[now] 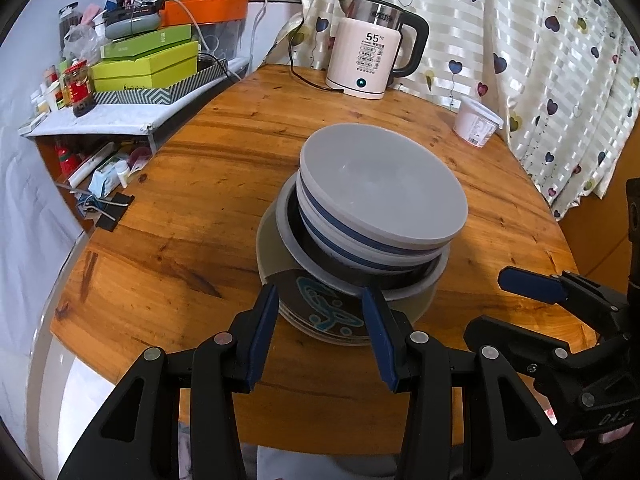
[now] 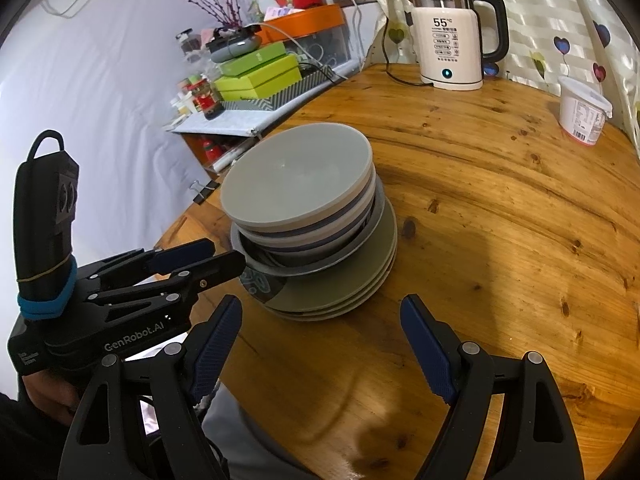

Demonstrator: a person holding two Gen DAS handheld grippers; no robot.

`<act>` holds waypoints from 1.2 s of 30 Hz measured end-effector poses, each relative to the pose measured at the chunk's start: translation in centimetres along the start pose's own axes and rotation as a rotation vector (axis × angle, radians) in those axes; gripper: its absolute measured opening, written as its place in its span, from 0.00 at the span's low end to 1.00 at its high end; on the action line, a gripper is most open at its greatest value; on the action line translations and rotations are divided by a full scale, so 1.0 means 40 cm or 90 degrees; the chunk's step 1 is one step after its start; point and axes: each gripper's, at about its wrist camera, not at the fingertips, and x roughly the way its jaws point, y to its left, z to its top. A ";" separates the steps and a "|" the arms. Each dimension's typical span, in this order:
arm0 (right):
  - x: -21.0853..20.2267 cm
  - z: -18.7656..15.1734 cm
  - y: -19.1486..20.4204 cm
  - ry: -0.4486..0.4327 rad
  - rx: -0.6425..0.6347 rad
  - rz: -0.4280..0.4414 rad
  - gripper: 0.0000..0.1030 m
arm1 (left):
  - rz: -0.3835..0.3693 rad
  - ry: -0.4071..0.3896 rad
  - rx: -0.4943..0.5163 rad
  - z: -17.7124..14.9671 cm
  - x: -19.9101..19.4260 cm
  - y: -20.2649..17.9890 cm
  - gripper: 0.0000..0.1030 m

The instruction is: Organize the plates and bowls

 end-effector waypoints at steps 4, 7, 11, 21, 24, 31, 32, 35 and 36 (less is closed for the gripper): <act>0.000 0.000 0.000 0.000 0.001 0.000 0.80 | 0.005 0.000 0.005 0.000 -0.002 -0.005 0.44; 0.002 0.000 0.003 0.000 0.000 0.001 0.80 | 0.009 0.000 0.010 0.001 -0.003 -0.009 0.44; 0.003 -0.001 0.006 0.000 -0.001 0.001 0.80 | 0.008 0.005 0.008 -0.001 -0.002 -0.011 0.44; 0.003 -0.001 0.007 0.000 0.000 0.000 0.80 | 0.003 0.012 0.009 -0.006 0.000 -0.014 0.44; 0.003 -0.001 0.007 0.000 0.000 0.000 0.80 | 0.009 0.013 0.012 -0.006 0.000 -0.014 0.44; 0.003 -0.001 0.007 0.000 -0.001 0.001 0.80 | 0.006 0.015 0.011 -0.007 0.001 -0.018 0.44; 0.004 -0.001 0.009 0.001 -0.001 0.001 0.80 | 0.006 0.015 0.012 -0.006 0.001 -0.017 0.44; 0.004 -0.001 0.010 0.000 -0.001 0.001 0.80 | 0.007 0.015 0.012 -0.007 0.002 -0.019 0.44; 0.004 -0.001 0.010 0.000 -0.002 0.000 0.80 | 0.008 0.015 0.012 -0.008 0.003 -0.020 0.44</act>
